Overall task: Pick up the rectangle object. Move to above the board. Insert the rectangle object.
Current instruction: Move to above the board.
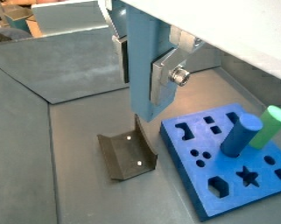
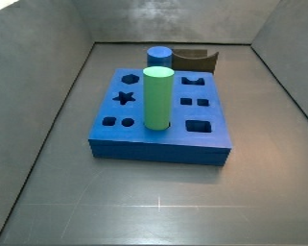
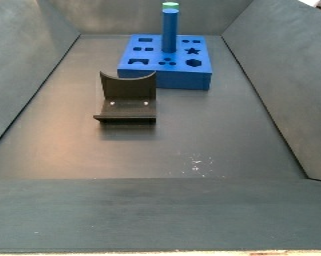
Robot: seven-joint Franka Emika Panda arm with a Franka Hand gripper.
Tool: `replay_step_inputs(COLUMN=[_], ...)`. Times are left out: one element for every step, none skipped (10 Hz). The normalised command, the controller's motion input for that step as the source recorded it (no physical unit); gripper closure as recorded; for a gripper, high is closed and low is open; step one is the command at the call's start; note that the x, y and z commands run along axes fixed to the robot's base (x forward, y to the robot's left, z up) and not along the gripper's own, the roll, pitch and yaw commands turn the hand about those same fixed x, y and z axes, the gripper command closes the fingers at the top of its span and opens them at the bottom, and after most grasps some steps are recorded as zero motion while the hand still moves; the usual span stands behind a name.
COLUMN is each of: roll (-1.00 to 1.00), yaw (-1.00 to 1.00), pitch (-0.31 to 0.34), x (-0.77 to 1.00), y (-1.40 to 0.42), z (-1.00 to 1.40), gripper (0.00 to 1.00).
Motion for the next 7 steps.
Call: replay_step_inputs(roll=[0.09,0.09,0.09,0.09,0.09,0.12,0.13], yaw=[0.03,0.03,0.03,0.03,0.03,-1.00,-1.00], pitch=[0.171,0.171,0.170,0.169,0.168,0.316,0.302], x=[0.03,0.02,0.02,0.01,0.01,-0.03,-0.03], y=[0.01,0.00,0.00,0.00,0.00,-1.00,-1.00], z=[0.84,0.69,0.49,0.34,0.25,-0.66,-0.67], gripper=[1.00,1.00,1.00,1.00,1.00,1.00,1.00])
